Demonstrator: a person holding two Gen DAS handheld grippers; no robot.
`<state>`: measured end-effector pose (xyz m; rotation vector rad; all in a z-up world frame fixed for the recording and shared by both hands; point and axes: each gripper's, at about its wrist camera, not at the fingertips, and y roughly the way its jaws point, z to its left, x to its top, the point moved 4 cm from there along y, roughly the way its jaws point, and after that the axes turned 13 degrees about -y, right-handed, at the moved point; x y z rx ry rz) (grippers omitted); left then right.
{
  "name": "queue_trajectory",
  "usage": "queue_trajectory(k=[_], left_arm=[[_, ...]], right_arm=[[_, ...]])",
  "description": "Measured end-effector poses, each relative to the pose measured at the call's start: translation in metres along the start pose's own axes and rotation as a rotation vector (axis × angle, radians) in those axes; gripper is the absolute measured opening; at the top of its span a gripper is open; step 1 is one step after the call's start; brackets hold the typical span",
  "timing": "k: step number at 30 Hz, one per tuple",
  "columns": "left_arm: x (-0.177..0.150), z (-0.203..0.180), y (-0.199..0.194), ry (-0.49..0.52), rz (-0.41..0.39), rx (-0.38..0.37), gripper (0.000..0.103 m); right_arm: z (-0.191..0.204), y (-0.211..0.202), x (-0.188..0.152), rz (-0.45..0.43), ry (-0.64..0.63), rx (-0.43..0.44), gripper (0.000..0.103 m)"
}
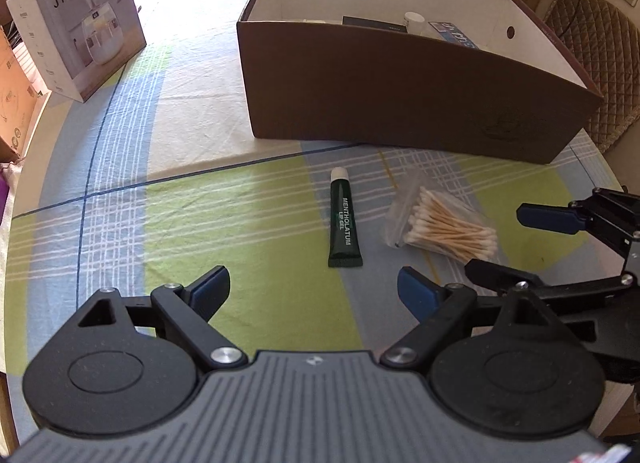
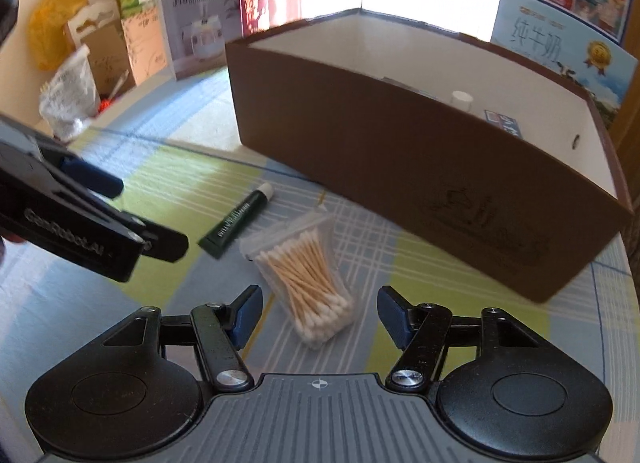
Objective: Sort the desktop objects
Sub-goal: 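Grasp green lip gel tube with left tool while right tool grasps cotton swab bag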
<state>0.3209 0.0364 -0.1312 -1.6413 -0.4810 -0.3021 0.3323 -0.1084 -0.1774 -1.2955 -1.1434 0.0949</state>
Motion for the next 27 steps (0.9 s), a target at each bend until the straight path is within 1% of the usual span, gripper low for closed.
queue_trajectory(k=[4, 6, 7, 8, 11, 14, 16, 18, 20, 22, 23, 25, 27], left_arm=[[0.005, 0.002, 0.010, 0.006, 0.010, 0.002, 0.088], [0.008, 0.002, 0.014, 0.012, 0.016, 0.003, 0.088], [0.009, 0.002, 0.016, 0.016, 0.018, 0.003, 0.088], [0.010, 0.002, 0.018, 0.019, 0.020, 0.001, 0.088], [0.013, 0.001, 0.024, 0.028, 0.019, -0.002, 0.088], [0.016, -0.001, 0.029, 0.039, 0.017, -0.011, 0.087], [0.019, -0.004, 0.033, 0.051, 0.017, -0.020, 0.083], [0.021, -0.007, 0.038, 0.064, 0.015, -0.027, 0.082], [0.022, -0.011, 0.043, 0.079, 0.013, -0.036, 0.078], [0.024, -0.014, 0.050, 0.095, 0.023, -0.050, 0.064], [0.025, -0.016, 0.054, 0.104, 0.029, -0.058, 0.061], [0.026, -0.019, 0.059, 0.119, 0.032, -0.066, 0.047], [0.027, -0.020, 0.062, 0.124, 0.033, -0.075, 0.039]], right_arm=[[-0.002, 0.015, 0.001, 0.019, 0.001, 0.007, 0.061], [-0.005, 0.019, 0.001, 0.033, 0.018, 0.016, 0.049], [-0.006, 0.021, 0.000, 0.049, 0.036, 0.008, 0.037], [-0.009, 0.023, 0.000, 0.057, 0.061, -0.002, 0.034], [-0.019, 0.022, -0.003, 0.060, 0.177, -0.032, 0.032], [-0.030, 0.019, -0.008, 0.081, 0.299, -0.102, 0.031], [-0.034, 0.015, -0.012, 0.095, 0.356, -0.145, 0.031], [-0.037, 0.012, -0.016, 0.107, 0.389, -0.177, 0.031], [-0.038, 0.009, -0.019, 0.111, 0.389, -0.191, 0.031], [-0.040, 0.006, -0.021, 0.116, 0.390, -0.195, 0.032], [-0.041, 0.005, -0.022, 0.118, 0.397, -0.195, 0.032], [-0.044, 0.002, -0.024, 0.118, 0.409, -0.192, 0.032], [-0.045, 0.000, -0.026, 0.116, 0.410, -0.192, 0.032]])
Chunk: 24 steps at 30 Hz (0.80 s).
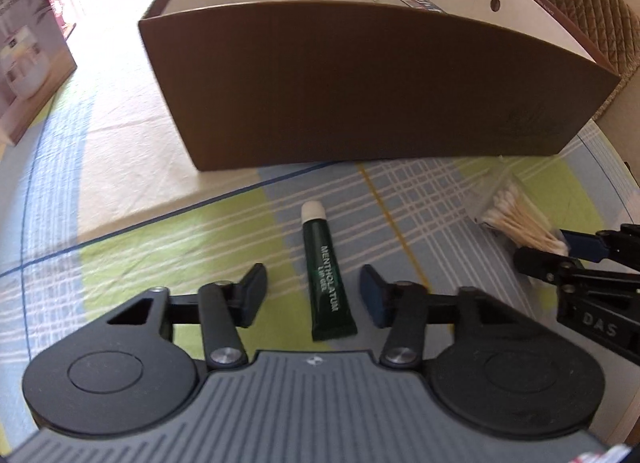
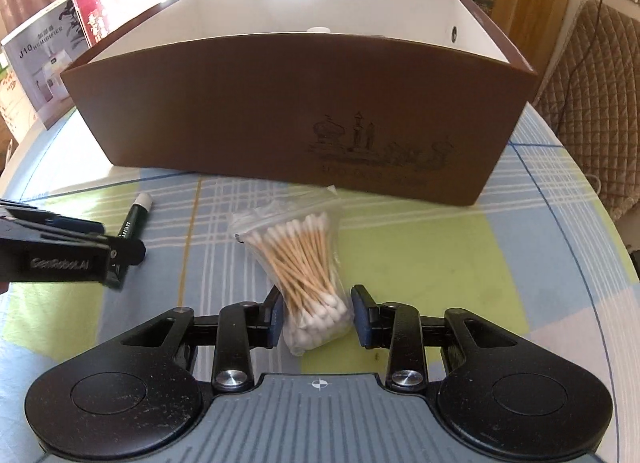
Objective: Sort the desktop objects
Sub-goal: 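Grasp green lip gel tube with left tool while right tool grasps cotton swab bag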
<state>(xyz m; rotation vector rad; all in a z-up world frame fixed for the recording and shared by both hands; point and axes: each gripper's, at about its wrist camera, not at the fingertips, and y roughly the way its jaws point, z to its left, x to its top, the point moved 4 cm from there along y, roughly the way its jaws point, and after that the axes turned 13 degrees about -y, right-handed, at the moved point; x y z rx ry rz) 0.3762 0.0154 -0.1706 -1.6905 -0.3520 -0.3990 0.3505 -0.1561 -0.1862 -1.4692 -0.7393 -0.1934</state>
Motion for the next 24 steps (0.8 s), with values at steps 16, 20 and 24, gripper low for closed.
queue_trajectory(k=[16, 20, 24], left_arm=[[-0.035, -0.005, -0.023, -0.069, 0.039, -0.010, 0.014], [-0.040, -0.006, -0.026, -0.089, 0.042, -0.016, 0.015], [-0.039, -0.008, -0.026, -0.083, 0.040, -0.014, 0.016]], right_arm=[[0.016, 0.008, 0.006, -0.038, -0.117, 0.064, 0.052], [0.017, 0.017, 0.009, -0.034, -0.131, 0.077, 0.052], [0.017, 0.020, 0.009, -0.031, -0.135, 0.085, 0.052]])
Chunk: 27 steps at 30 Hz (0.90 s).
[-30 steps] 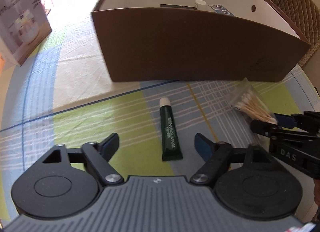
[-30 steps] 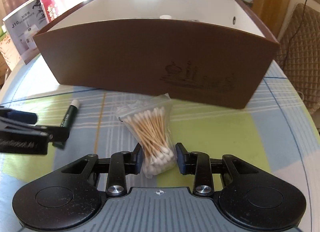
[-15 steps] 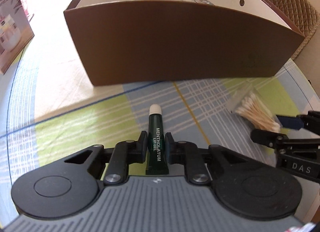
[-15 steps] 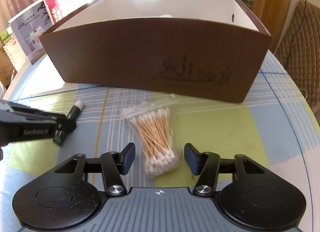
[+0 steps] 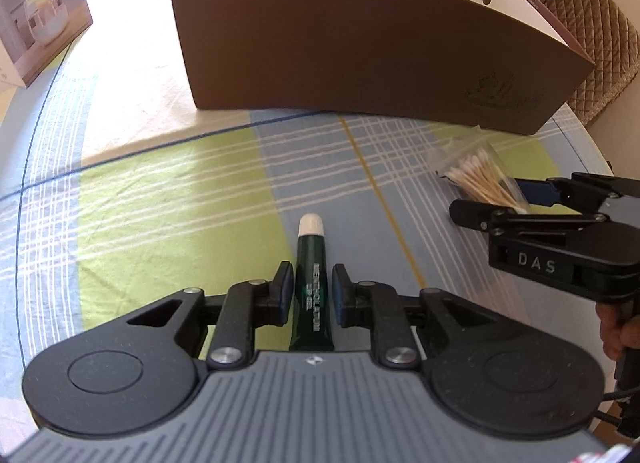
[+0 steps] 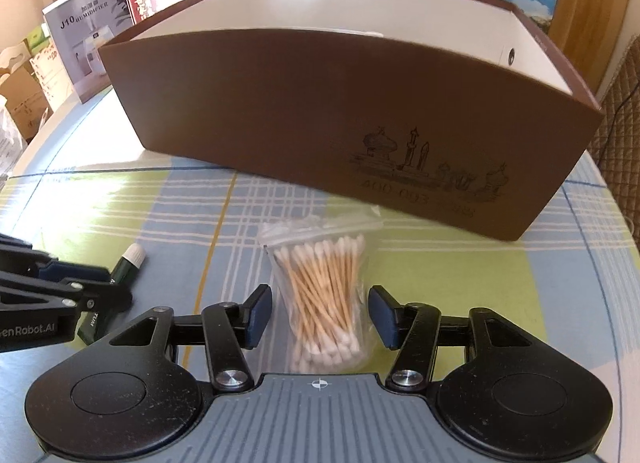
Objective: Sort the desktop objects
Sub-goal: 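Grasp green lip gel tube with left tool while right tool grasps cotton swab bag, then carry lip gel and cotton swabs into brown box and open both tools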
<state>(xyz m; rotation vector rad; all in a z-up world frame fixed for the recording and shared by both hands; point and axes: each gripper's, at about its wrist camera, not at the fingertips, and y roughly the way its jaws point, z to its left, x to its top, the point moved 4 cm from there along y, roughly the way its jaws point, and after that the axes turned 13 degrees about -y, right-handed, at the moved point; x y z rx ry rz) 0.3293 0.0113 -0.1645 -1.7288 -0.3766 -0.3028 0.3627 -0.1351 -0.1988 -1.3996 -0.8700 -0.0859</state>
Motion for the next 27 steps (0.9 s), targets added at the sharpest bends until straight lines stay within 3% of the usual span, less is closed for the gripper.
queue_trajectory(k=[5, 7, 27], left_arm=[[0.003, -0.002, 0.003, 0.006, -0.004, -0.001, 0.016], [0.002, -0.002, 0.004, 0.015, -0.012, 0.006, 0.016], [-0.022, -0.010, -0.010, 0.035, 0.005, -0.011, 0.013]], right_arm=[[0.004, -0.005, -0.004, -0.005, -0.053, 0.005, 0.030], [0.005, -0.008, -0.008, -0.005, -0.049, 0.019, 0.027], [0.018, -0.045, -0.035, 0.037, -0.006, 0.109, 0.023]])
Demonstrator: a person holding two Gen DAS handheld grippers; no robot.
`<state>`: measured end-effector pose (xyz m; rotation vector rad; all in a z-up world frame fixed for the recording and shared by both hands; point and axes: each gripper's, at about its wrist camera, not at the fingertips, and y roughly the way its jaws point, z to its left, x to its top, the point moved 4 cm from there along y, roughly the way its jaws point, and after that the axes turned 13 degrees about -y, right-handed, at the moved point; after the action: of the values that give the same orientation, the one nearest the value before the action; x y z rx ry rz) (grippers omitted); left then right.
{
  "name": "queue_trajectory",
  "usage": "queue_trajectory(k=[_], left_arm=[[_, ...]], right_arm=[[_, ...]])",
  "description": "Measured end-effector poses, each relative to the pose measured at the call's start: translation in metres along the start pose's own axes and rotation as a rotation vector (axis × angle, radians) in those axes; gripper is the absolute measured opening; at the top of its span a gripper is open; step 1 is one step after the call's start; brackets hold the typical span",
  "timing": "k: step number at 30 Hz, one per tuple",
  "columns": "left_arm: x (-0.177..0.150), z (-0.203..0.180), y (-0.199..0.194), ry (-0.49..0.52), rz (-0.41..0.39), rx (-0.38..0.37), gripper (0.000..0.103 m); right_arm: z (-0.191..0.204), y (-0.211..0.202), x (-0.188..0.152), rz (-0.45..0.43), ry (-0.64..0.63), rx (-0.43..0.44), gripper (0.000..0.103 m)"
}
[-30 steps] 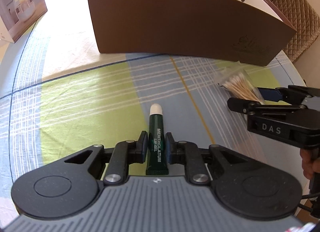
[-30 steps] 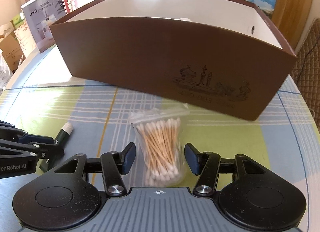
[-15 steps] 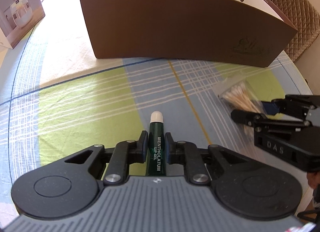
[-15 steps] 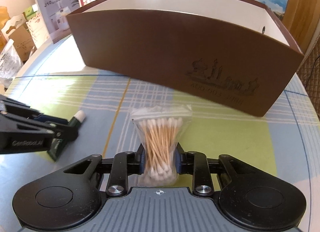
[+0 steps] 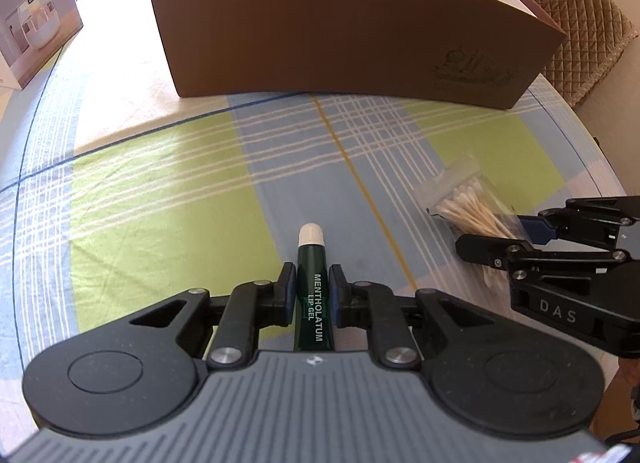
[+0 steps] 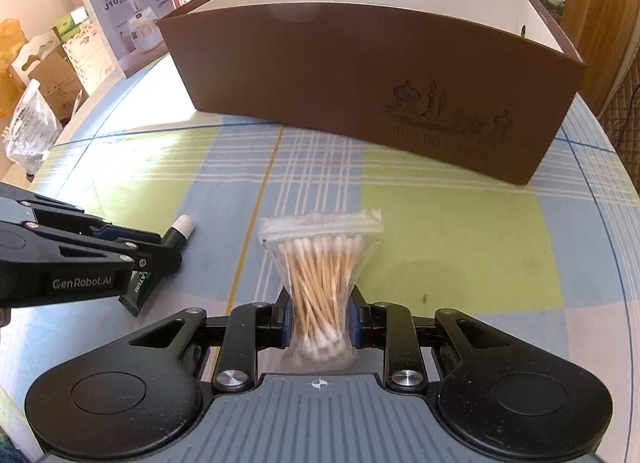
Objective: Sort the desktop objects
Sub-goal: 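Carry lip gel and cotton swabs into brown box and open both tools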
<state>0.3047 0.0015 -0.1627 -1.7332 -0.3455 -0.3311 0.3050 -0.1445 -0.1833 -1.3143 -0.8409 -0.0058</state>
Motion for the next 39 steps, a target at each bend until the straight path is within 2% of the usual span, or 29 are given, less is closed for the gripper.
queue_trajectory(k=[8, 19, 25, 30, 34, 39], left_arm=[[-0.004, 0.001, -0.021, -0.014, -0.034, -0.020, 0.013], [0.019, -0.011, -0.073, -0.013, -0.148, -0.102, 0.013], [0.050, -0.021, -0.097, -0.016, -0.214, -0.147, 0.013], [0.087, -0.026, -0.111, -0.026, -0.272, -0.179, 0.013], [0.122, -0.028, -0.111, -0.016, -0.318, -0.174, 0.013], [0.167, -0.030, -0.095, -0.002, -0.335, -0.149, 0.013]], right_arm=[[0.006, -0.019, 0.001, -0.036, 0.005, 0.030, 0.023], [0.010, -0.062, 0.041, -0.189, 0.005, 0.082, 0.023], [-0.001, -0.081, 0.072, -0.256, 0.019, 0.073, 0.023], [-0.027, -0.087, 0.106, -0.309, 0.042, 0.030, 0.023], [-0.050, -0.083, 0.134, -0.332, 0.070, 0.005, 0.023], [-0.073, -0.059, 0.168, -0.323, 0.098, -0.023, 0.023]])
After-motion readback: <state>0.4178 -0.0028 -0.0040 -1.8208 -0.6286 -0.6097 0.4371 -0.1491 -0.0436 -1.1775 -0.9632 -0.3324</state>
